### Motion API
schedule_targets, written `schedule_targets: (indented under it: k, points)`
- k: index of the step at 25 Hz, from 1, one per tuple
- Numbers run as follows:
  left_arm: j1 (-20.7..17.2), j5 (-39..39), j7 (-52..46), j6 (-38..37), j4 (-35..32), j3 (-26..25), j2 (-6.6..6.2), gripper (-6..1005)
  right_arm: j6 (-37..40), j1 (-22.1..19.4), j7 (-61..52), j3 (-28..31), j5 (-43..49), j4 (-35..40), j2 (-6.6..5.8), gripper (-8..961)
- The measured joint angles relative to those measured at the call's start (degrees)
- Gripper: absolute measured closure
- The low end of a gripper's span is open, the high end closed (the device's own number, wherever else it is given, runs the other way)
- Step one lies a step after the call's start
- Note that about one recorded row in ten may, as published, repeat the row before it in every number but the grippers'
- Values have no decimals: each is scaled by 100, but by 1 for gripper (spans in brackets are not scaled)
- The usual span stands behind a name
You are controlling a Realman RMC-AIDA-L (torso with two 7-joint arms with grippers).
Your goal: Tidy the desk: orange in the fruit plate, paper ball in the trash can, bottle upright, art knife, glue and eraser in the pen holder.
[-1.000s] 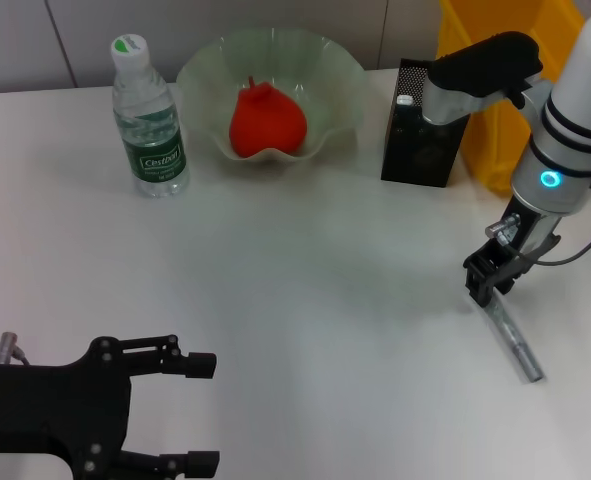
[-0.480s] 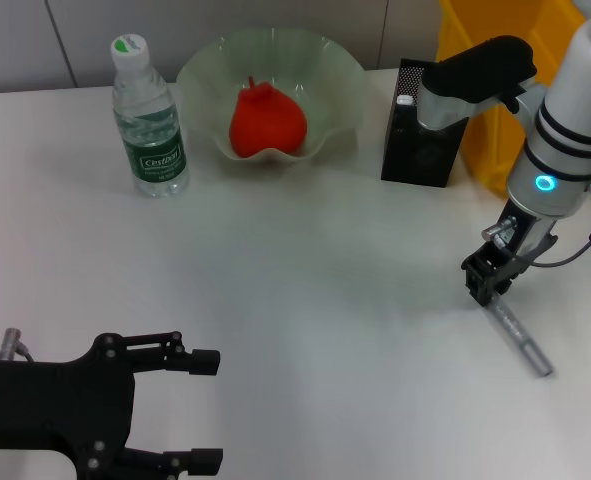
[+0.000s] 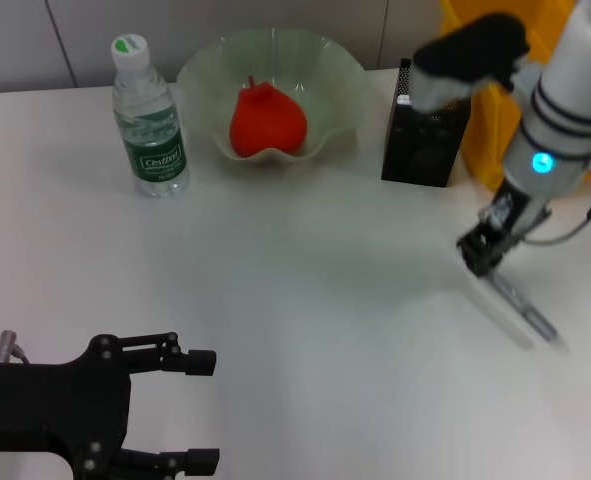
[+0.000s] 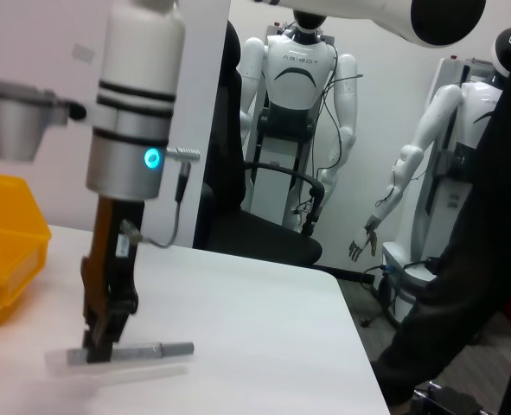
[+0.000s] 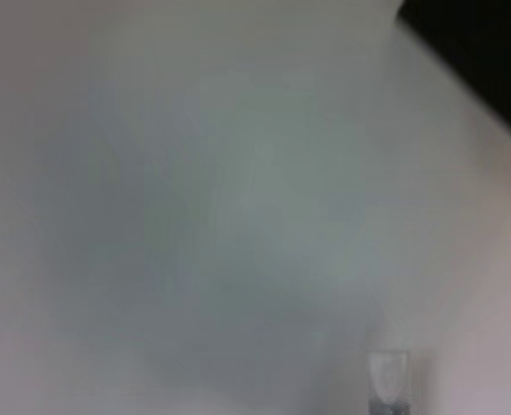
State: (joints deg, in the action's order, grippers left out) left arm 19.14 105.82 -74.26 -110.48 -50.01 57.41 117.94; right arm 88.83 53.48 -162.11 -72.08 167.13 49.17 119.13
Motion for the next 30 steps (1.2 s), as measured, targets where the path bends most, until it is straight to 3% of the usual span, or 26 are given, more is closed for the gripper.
schedule_targets:
  k: [6, 10, 14, 23, 30]
  points:
    - [-7, -7, -5, -16, 0, -2, 1, 157, 540, -302, 114, 177, -6, 2022, -55, 814]
    - [-7, -26, -10, -16, 1, -1, 8, 157, 652, -367, 386, 572, -31, 2966, -66, 815]
    - [-2, -40, -37, -8, 8, -2, 10, 157, 462, -392, 829, 1025, -232, 3442, -67, 816]
    - [86, -44, -120, 17, 86, -48, 9, 158, -1466, -980, 2019, 1388, -1527, 3352, -43, 818]
    - [126, -45, -225, 19, 88, -89, 9, 158, -2603, -1219, 2852, 1399, -2364, 2399, -78, 819]
